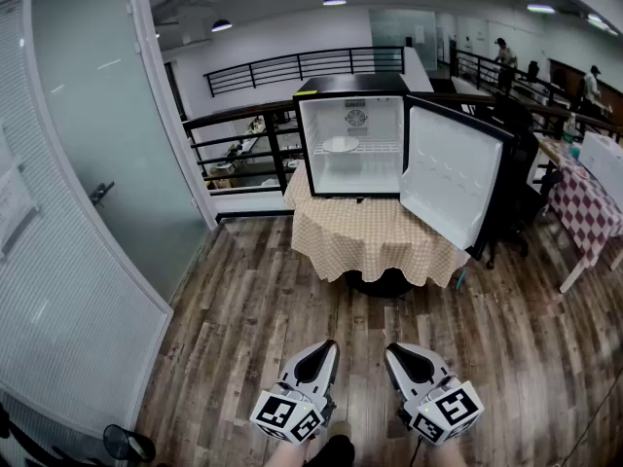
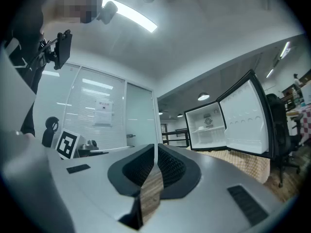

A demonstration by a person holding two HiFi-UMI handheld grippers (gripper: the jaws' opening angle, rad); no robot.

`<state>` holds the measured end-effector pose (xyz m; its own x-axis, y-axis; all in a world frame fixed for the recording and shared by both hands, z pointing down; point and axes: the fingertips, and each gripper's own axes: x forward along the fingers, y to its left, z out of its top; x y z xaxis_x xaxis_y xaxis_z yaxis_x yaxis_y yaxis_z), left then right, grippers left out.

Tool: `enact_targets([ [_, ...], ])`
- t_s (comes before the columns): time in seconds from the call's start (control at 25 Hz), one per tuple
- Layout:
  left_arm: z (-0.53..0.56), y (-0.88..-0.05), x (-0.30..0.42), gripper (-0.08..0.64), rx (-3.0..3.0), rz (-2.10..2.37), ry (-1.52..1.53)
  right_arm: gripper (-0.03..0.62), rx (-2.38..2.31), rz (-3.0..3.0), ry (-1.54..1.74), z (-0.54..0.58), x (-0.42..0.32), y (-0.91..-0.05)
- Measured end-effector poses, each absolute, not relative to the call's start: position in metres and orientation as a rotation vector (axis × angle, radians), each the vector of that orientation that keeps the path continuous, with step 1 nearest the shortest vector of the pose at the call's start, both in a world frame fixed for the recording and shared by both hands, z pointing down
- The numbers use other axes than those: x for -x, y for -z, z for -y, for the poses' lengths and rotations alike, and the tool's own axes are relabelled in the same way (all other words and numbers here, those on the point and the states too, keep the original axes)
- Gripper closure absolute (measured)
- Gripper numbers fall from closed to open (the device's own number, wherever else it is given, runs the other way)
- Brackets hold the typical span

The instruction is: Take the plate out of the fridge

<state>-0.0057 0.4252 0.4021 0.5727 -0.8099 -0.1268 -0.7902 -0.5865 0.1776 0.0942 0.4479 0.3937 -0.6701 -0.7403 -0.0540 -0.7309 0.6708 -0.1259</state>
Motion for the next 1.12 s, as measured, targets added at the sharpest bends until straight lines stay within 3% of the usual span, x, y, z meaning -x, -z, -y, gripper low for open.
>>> enact_targets([
  [1.12, -0.242, -0.432, 0.056, 0.543, -2.664, 1.331, 0.271, 0.545, 1.349, -2.759, 0.227, -0.264, -0.039, -0.423],
])
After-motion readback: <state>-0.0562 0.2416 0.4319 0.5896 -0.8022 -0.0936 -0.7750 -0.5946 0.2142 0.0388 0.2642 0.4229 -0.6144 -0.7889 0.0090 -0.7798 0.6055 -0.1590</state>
